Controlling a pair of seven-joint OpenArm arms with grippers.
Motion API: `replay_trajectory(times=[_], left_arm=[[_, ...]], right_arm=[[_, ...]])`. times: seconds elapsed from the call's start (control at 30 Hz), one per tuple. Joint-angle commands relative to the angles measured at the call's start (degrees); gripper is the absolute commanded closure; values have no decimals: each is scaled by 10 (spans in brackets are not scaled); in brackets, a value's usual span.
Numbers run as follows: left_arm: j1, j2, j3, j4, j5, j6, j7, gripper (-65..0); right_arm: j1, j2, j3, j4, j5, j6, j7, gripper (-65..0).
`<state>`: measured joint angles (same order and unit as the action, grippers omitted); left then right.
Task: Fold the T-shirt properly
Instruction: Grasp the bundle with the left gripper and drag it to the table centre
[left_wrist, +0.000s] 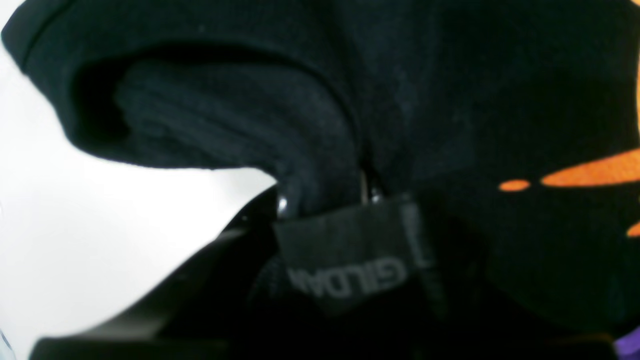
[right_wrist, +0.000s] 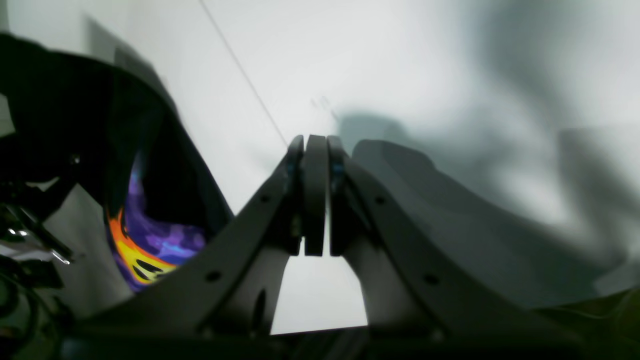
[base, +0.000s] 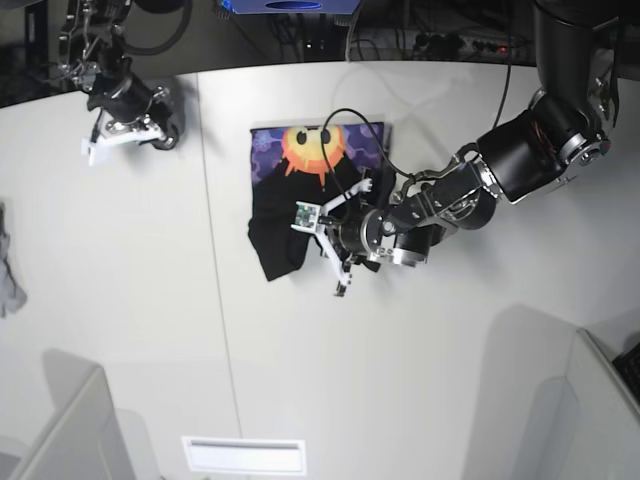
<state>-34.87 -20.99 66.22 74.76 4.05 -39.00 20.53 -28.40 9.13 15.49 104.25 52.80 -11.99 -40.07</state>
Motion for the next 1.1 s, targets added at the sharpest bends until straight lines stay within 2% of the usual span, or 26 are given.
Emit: replay_trajectory(times=[0.0,0.13,0.33,0.63,0.67,0.73,0.87,0.93,1.07], left_arm=[[-3,2,2,2,-1,-10,8,0],[-2,12,5,4,-1,-10,8,0],[2,17,5,4,3,-10,8,0],[-3,17,-1,0,0,-10,9,0],[-3,17,-2,0,0,-10,9,-15],[-4,17,-2,0,0,-10,9,-160],[-12,18,-3,3,-1,-10,9,-375],[-20,18,-3,4,-1,-10,9,-451],[-28,28,-37,15,-1,-10,9,-505]], right_arm=[[1,7,-4,10,-9,4,11,0],[11,6,-35,7,-49,4,12,0],[14,-26,-7,7,-53,5,12,0],[20,-23,-5,7,-53,7,11,0],[20,-22,-6,7,-53,7,11,0],[20,-21,-5,7,-53,7,10,0],[20,-20,-6,7,-53,7,10,0],[20,-20,-6,7,-53,7,10,0],[21,-20,-6,7,-53,7,11,0]])
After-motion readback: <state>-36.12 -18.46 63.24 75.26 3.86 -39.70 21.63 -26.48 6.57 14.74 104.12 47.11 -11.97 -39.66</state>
